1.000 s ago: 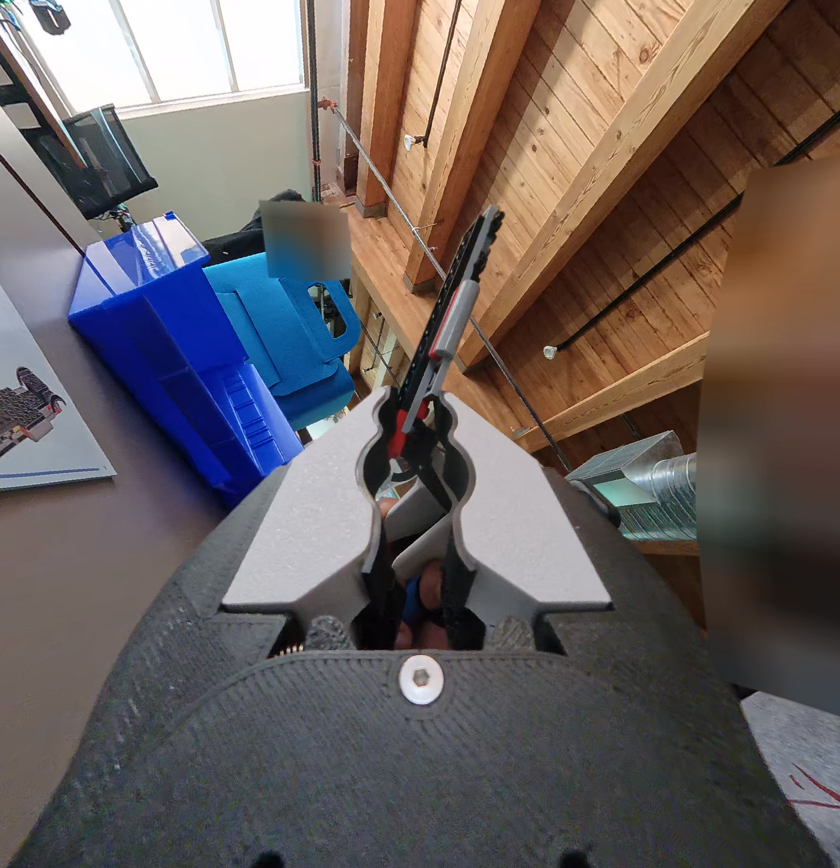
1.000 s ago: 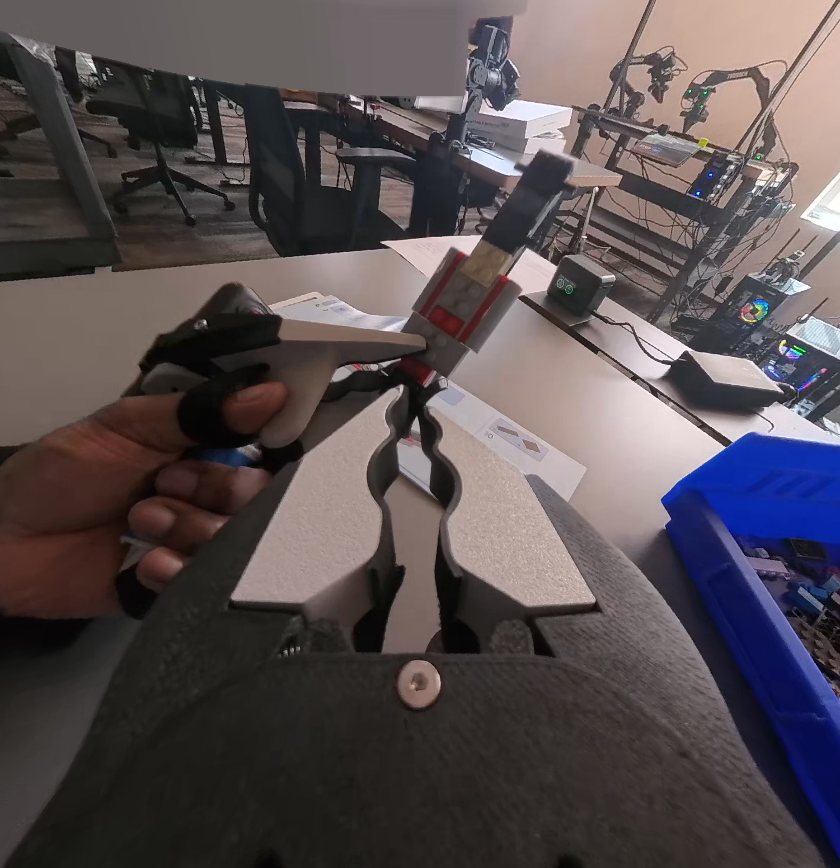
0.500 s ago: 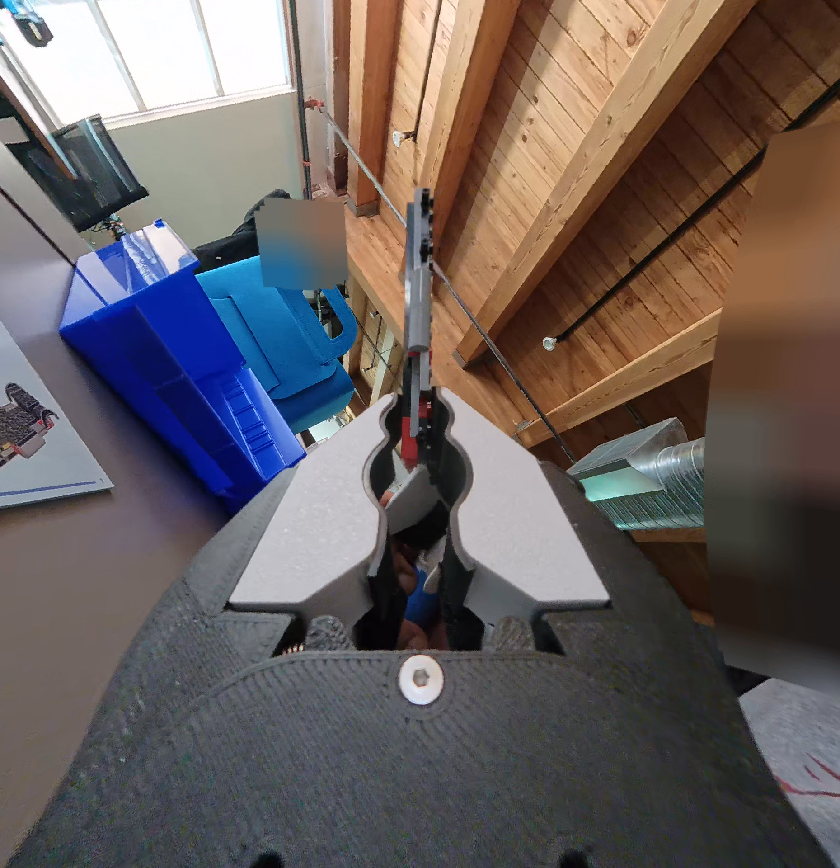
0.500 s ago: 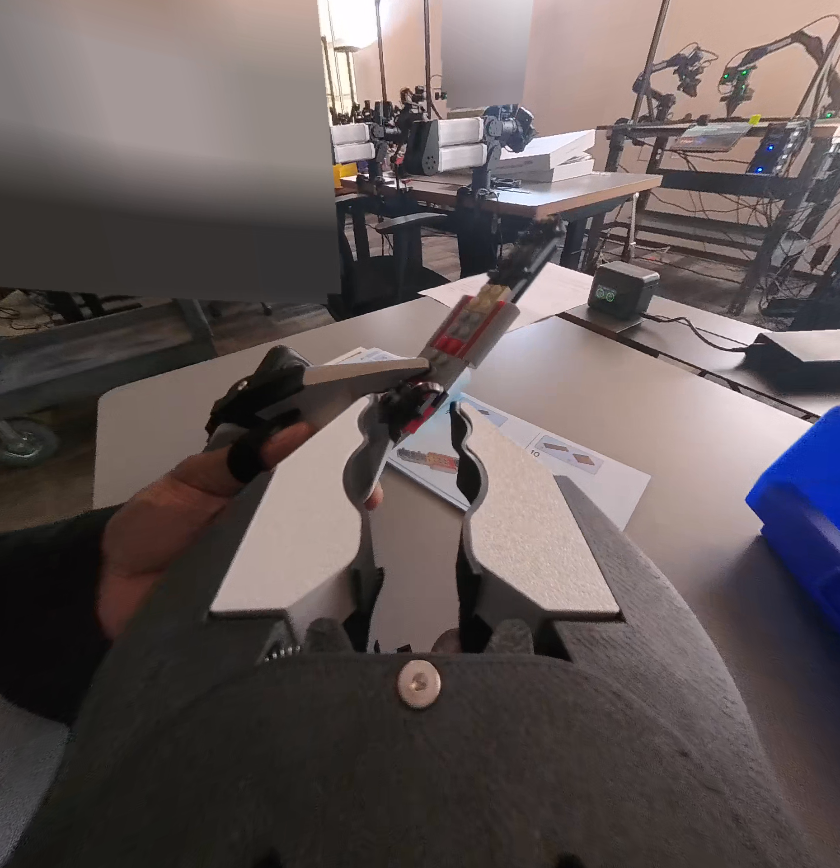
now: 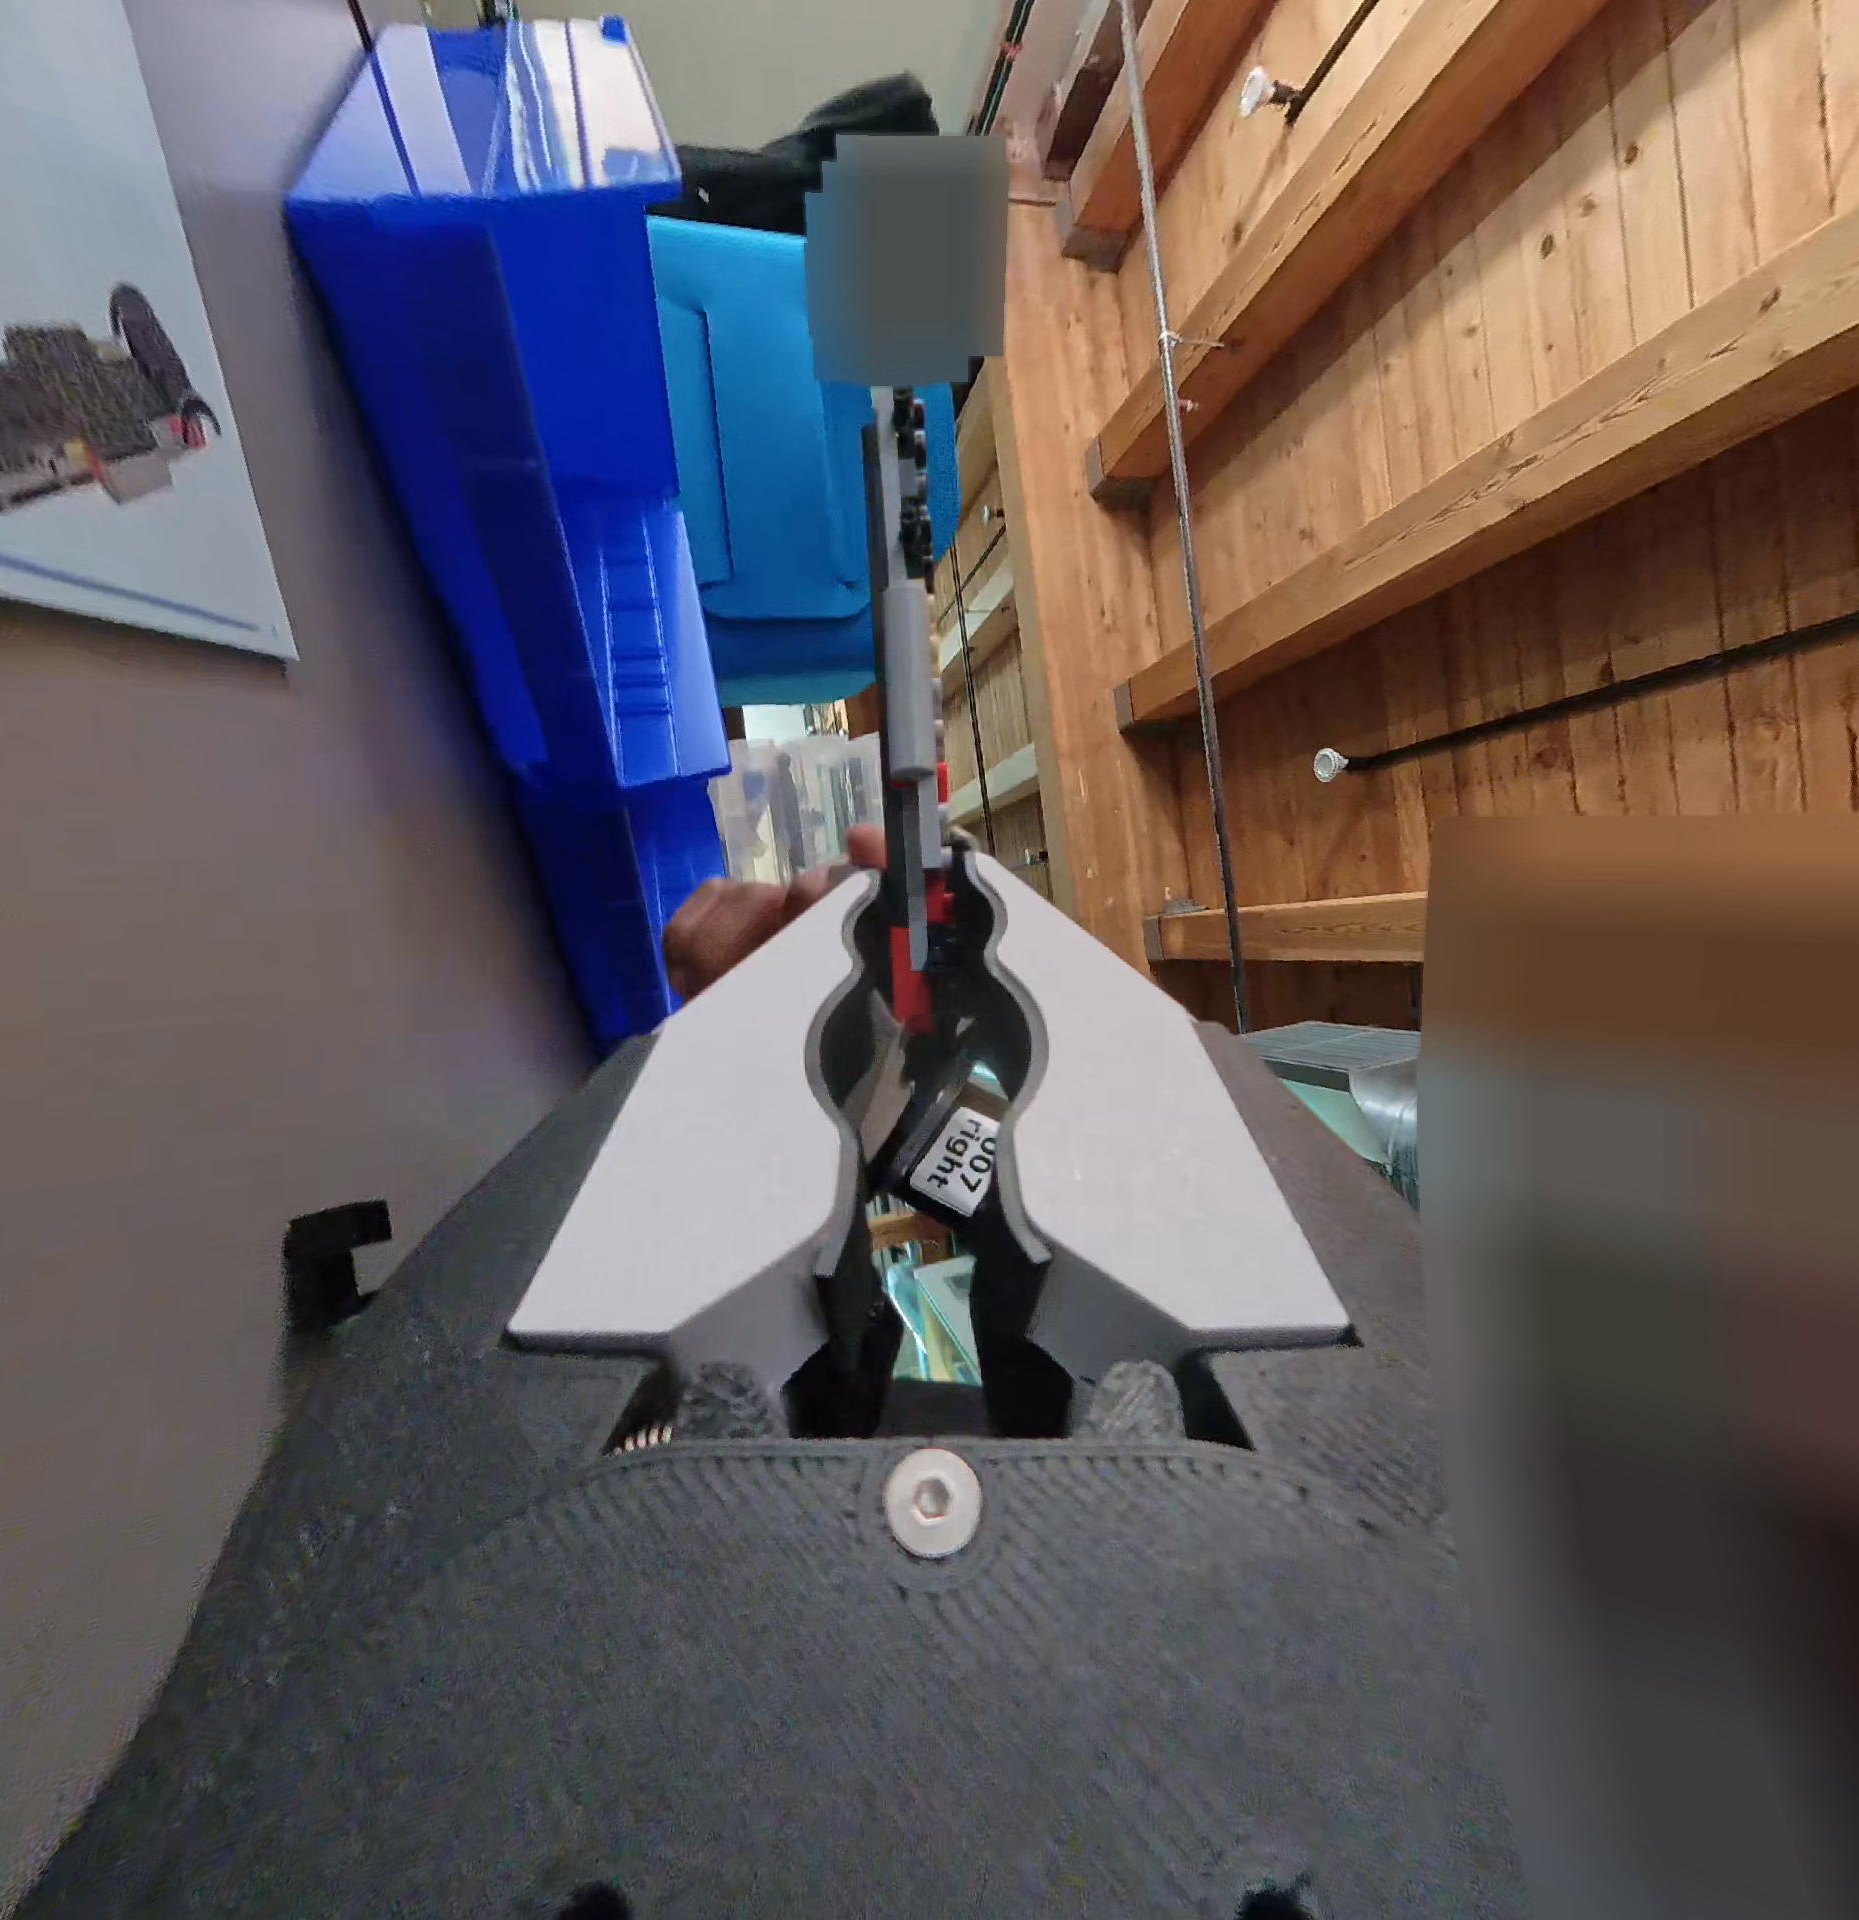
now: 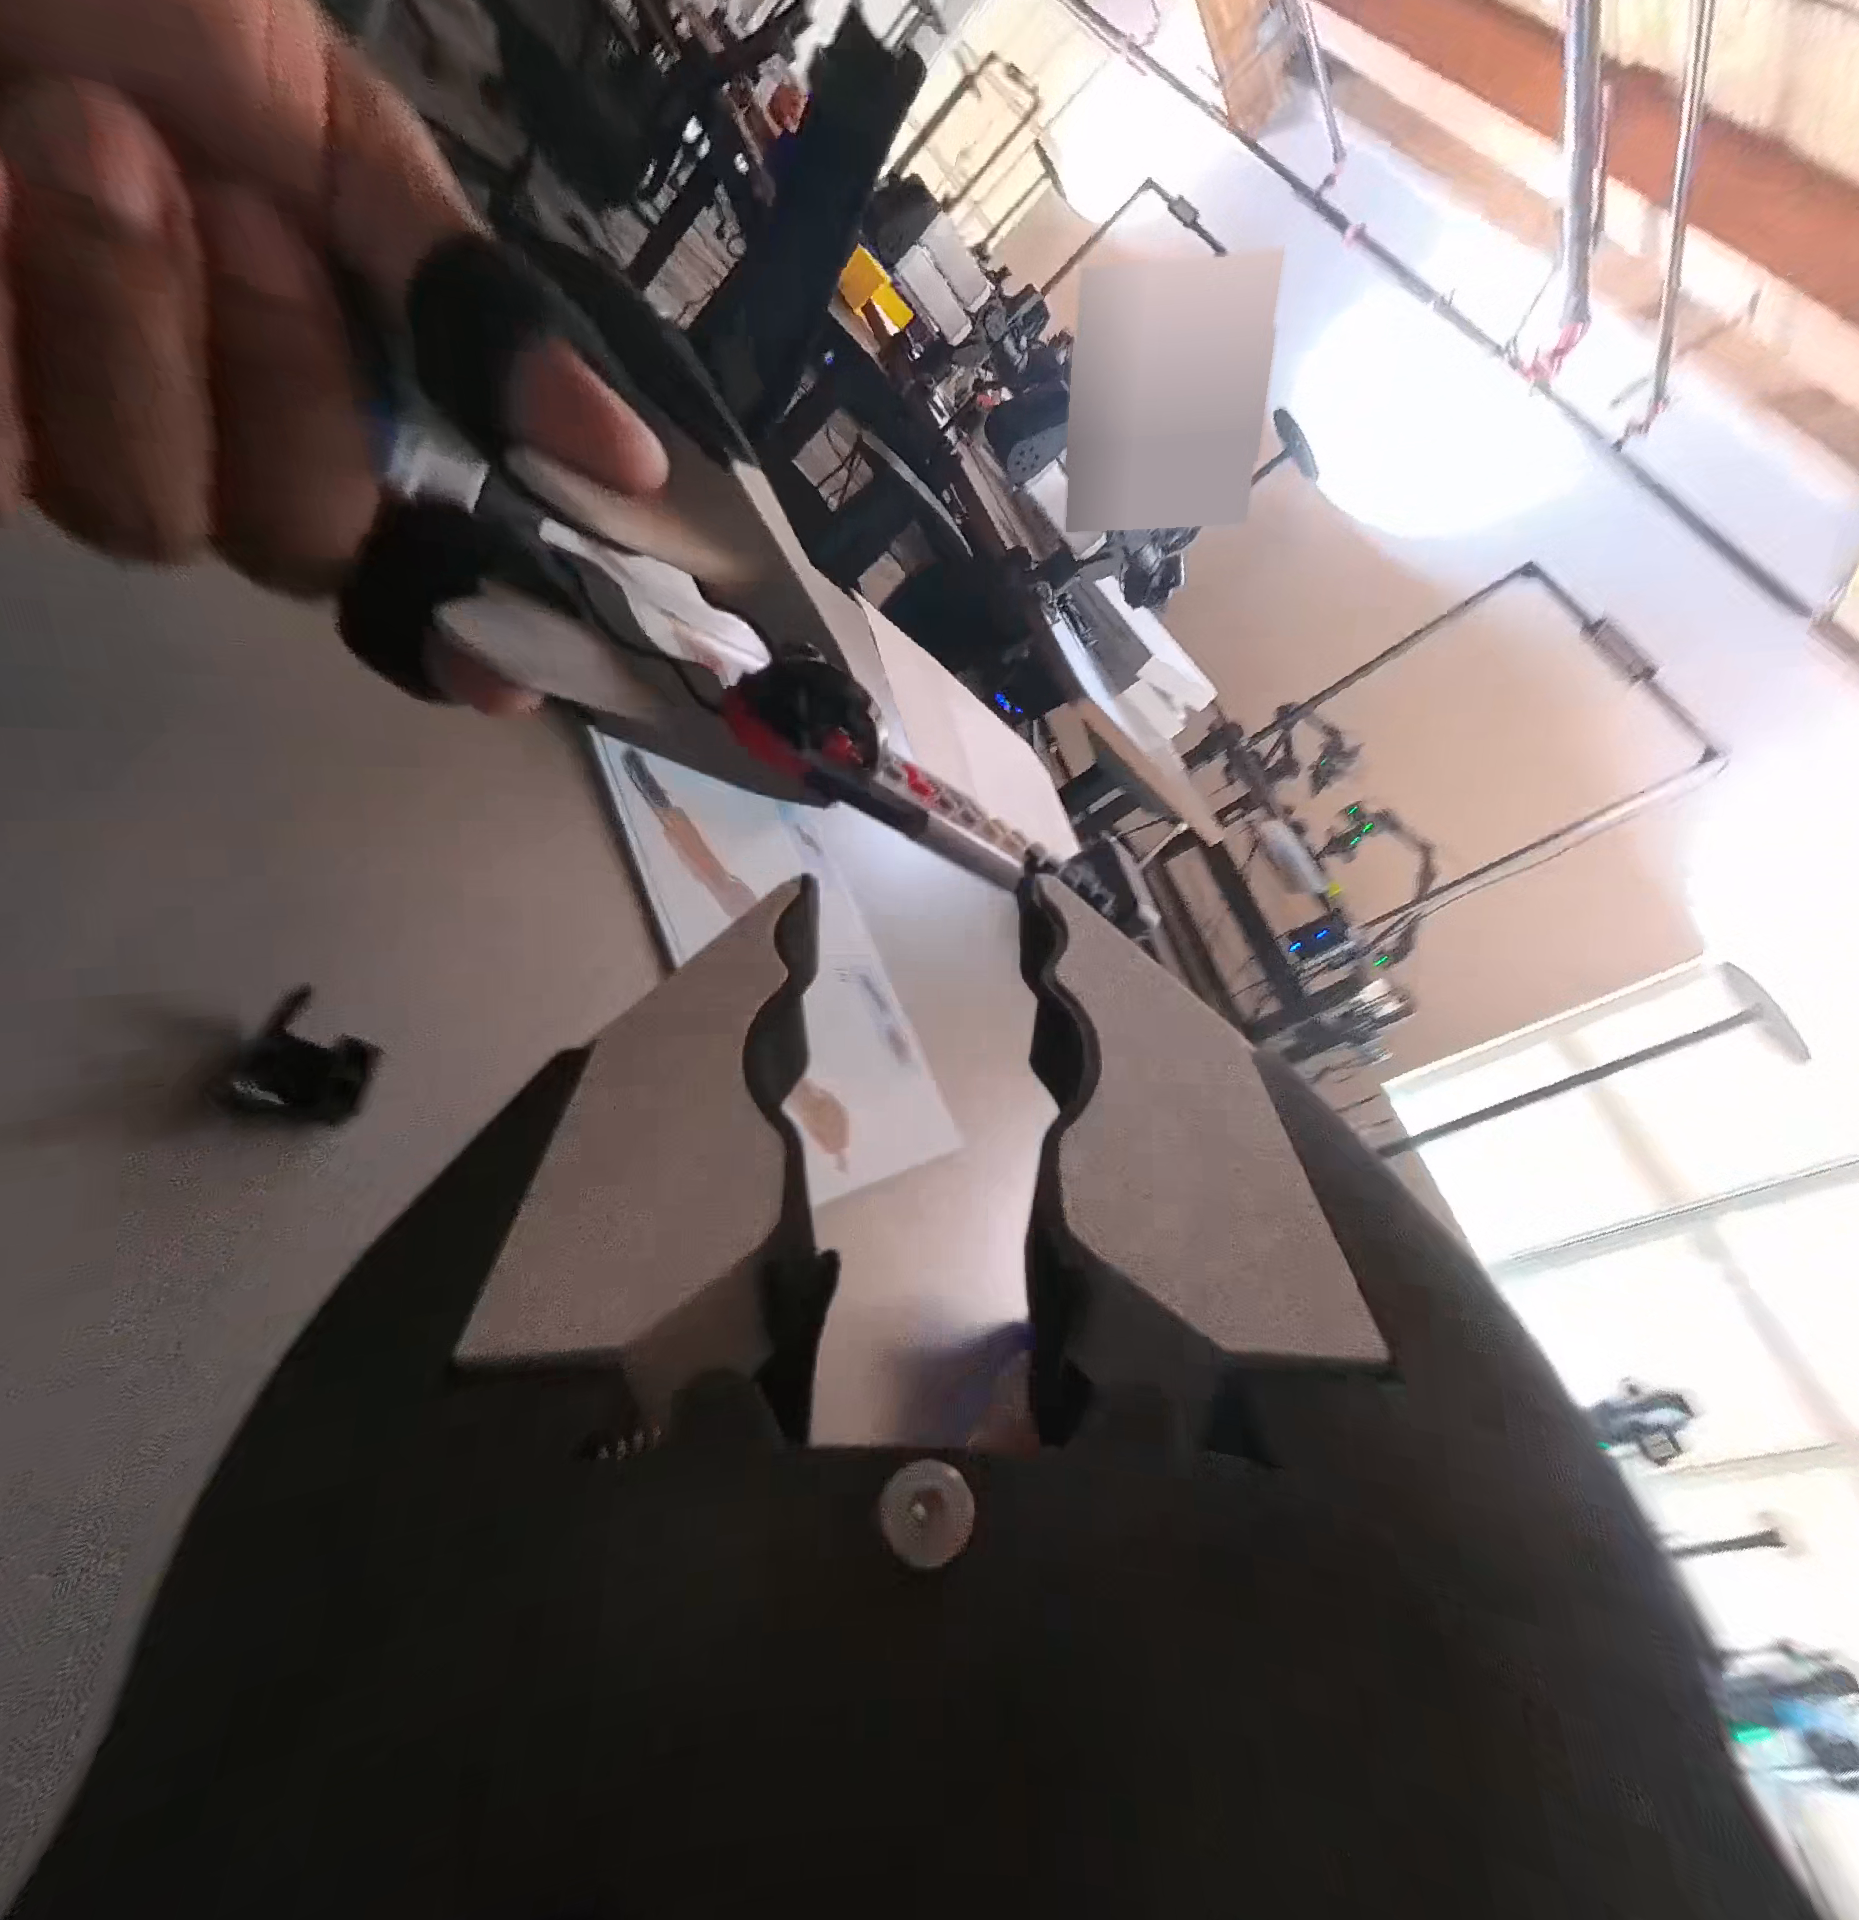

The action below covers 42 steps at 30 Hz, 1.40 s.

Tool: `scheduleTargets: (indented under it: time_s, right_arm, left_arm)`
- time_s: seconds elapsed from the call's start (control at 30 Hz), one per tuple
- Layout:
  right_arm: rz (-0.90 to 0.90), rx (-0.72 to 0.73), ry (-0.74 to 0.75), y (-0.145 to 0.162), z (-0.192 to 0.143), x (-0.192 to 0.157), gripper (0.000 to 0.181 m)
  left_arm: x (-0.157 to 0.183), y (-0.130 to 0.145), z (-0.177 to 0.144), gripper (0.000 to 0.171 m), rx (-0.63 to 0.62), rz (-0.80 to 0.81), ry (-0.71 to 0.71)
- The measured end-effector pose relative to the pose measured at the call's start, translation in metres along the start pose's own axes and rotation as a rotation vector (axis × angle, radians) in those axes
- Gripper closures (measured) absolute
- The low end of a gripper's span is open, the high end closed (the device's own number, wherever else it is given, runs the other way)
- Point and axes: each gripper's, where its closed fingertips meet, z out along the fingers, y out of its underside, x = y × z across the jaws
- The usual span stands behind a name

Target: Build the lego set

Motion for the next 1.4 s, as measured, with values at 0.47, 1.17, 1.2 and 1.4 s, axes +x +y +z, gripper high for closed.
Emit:
scheduleTargets:
  time_s: [0.47, 1.17, 1.2, 1.4]
  right_arm:
    - [-0.497, -0.072, -0.097, 0.012, 0.003, -0.002, 0.154]
    - [0.391, 0.019, -0.306, 0.003, -0.003, -0.021, 0.166]
    - [0.403, 0.024, -0.316, 0.002, -0.004, -0.022, 0.166]
    - [0.374, 0.017, -0.395, -0.002, -0.005, -0.035, 0.166]
  left_arm:
    - [-0.003, 0.042, 0.008, 0.160, -0.181, -0.093, 0.001]
    - [0.027, 0.028, 0.000, 0.118, -0.442, 0.978, 0.016]
    - [0.028, 0.031, 0.002, 0.118, -0.467, 1.043, 0.037]
    - [0.038, 0.040, 0.009, 0.117, -0.508, 1.346, 0.181]
